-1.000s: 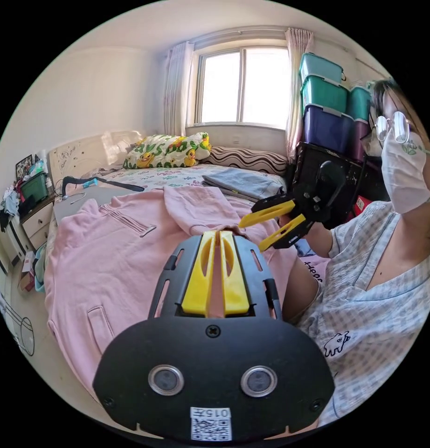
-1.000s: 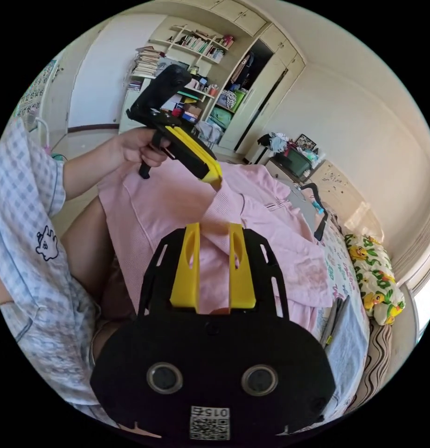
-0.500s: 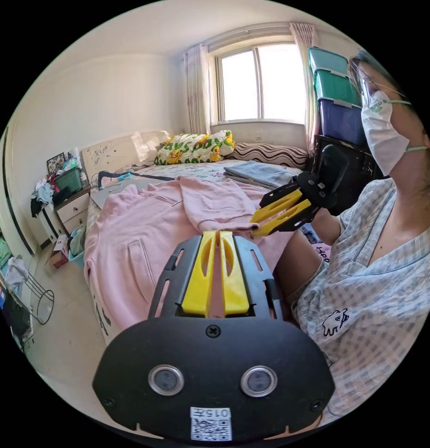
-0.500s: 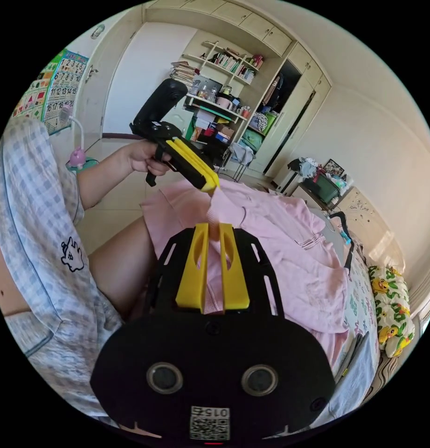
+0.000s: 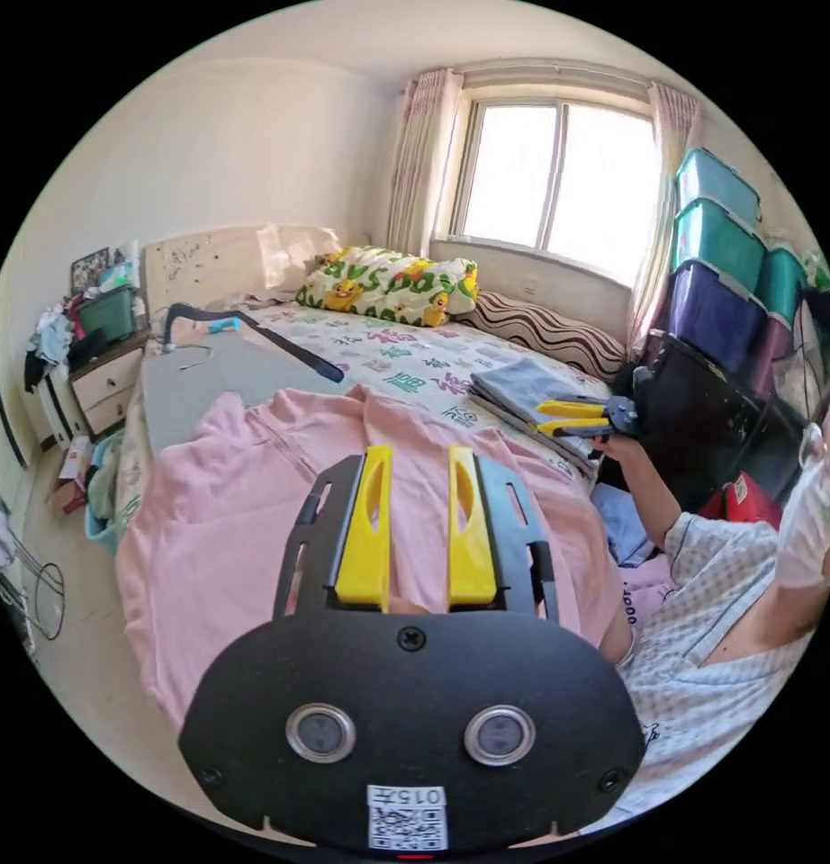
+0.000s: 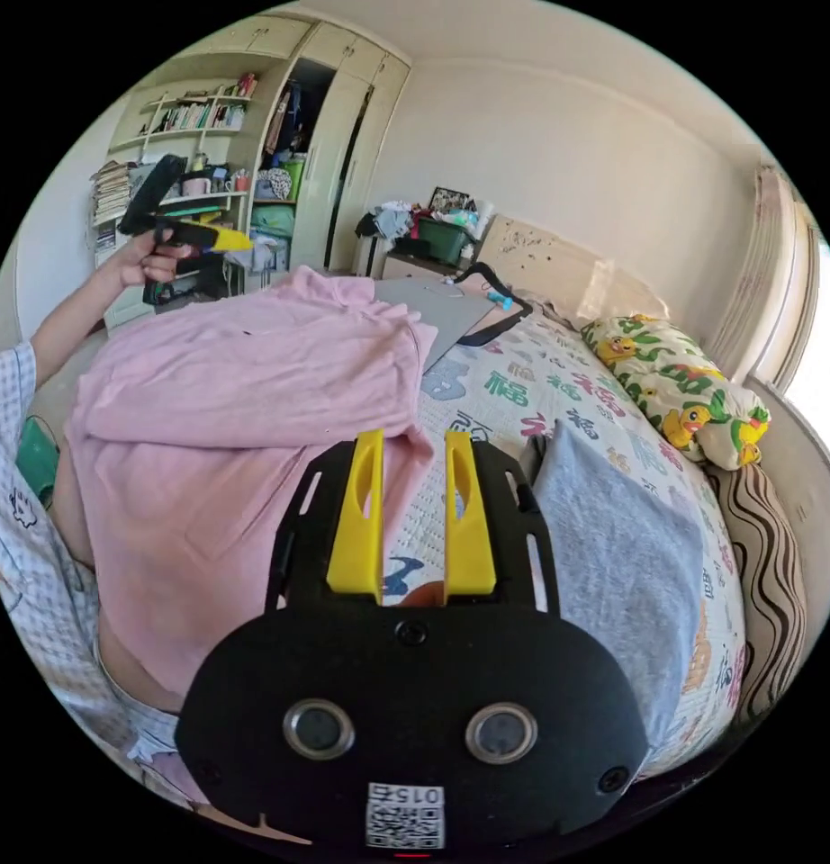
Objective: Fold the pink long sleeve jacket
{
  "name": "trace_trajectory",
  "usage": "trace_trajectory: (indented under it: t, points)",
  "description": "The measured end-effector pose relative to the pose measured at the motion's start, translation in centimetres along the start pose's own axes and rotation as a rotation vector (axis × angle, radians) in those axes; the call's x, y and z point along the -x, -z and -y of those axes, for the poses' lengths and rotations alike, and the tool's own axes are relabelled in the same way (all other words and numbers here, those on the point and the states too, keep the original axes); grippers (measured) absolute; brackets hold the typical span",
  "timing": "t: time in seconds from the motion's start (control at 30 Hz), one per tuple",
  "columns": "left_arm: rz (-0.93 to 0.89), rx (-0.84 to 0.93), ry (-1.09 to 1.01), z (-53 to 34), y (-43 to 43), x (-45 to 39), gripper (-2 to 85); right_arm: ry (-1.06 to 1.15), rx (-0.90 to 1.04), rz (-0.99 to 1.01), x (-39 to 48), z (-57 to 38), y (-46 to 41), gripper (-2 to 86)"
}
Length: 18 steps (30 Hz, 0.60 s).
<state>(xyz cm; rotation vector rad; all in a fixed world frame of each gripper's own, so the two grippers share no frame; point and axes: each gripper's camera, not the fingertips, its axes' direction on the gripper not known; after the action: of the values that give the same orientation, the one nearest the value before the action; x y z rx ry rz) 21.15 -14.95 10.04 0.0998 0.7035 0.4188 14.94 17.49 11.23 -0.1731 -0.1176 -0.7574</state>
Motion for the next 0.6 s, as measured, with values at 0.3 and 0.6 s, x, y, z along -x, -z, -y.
trace_trajectory:
  t: [0.3,0.6]
  points:
    - [0.069,0.290,0.198,12.8,-24.6,9.1,12.8,0.187,0.133,-0.142,3.3,6.0,-6.2,7.7]
    - [0.032,0.227,0.031,21.1,-29.6,6.3,2.9,0.078,0.039,-0.278,4.5,7.4,-1.7,3.6]
